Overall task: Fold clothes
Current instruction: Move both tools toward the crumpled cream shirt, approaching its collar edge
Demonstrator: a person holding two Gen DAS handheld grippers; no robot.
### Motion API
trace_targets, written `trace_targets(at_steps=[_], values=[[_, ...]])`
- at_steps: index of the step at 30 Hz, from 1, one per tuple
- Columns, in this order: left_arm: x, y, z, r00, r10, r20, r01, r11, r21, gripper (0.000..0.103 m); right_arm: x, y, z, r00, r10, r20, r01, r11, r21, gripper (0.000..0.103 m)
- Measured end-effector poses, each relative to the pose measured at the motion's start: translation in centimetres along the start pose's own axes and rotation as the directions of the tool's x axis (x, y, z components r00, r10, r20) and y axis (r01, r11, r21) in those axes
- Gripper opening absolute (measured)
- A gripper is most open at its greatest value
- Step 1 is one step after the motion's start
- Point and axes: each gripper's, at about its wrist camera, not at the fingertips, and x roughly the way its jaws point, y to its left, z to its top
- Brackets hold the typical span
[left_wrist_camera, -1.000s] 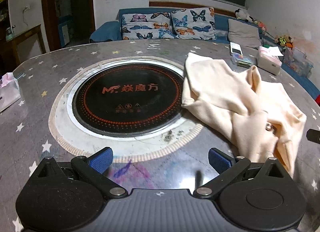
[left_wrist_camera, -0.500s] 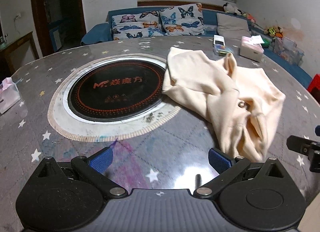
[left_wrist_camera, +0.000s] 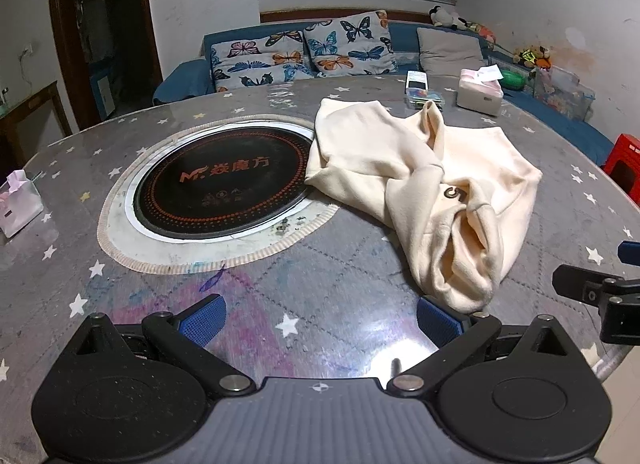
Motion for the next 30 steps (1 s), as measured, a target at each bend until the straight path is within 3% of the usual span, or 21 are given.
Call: trace_targets(at_steps=[30], values=[[-0.51, -0.89, -0.51, 1.0, 0.0, 0.0, 0.0, 1.0, 0.008, 0.103, -0.19, 0.79, -0.54, 1.0, 0.02, -0.003, -0.019, 0.998, 0.065, 0.103]])
